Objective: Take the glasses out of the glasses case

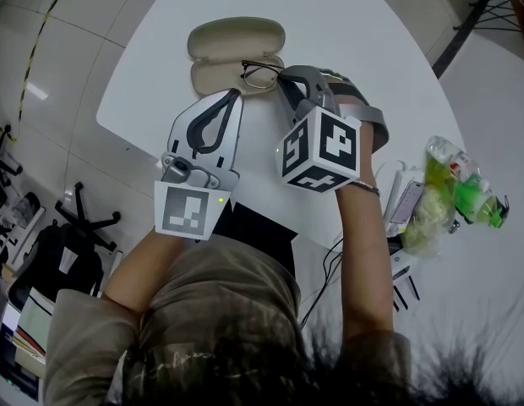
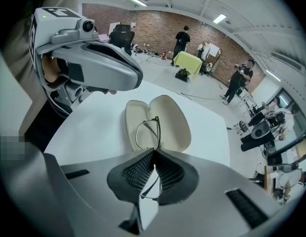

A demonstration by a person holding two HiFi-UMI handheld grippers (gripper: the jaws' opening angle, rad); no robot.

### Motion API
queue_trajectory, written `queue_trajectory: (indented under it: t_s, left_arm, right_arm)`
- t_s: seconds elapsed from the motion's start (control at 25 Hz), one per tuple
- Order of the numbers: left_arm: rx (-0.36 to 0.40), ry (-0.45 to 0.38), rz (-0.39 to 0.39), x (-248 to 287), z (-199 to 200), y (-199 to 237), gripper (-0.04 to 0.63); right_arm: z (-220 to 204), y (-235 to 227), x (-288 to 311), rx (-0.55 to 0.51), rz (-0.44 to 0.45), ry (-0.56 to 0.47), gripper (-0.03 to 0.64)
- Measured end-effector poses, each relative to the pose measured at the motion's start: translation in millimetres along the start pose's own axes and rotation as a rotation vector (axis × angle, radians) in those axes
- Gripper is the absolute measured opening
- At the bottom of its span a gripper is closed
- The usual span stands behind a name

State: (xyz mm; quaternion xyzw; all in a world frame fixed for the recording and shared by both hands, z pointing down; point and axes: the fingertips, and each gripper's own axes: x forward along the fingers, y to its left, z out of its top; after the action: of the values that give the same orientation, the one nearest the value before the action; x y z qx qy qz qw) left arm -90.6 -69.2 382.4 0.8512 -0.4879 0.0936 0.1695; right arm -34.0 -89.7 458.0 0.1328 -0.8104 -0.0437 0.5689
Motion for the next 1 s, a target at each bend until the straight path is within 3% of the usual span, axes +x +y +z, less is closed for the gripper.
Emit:
queue_trajectory:
  t_s: [0.36, 1.0]
  left_arm:
    - [0.005, -0.006, -0.01, 1.0, 1.9, -10.0, 0.009]
    - [0.021, 0.012, 0.015, 1.1, 3.2, -18.6, 0.009]
  right_arm:
    - [-5.4, 6.1, -3.7, -0.037, -0.012, 0.027, 0.02]
    - [-18.9, -8.8, -16.8, 0.031, -0.068, 0.002, 0.02]
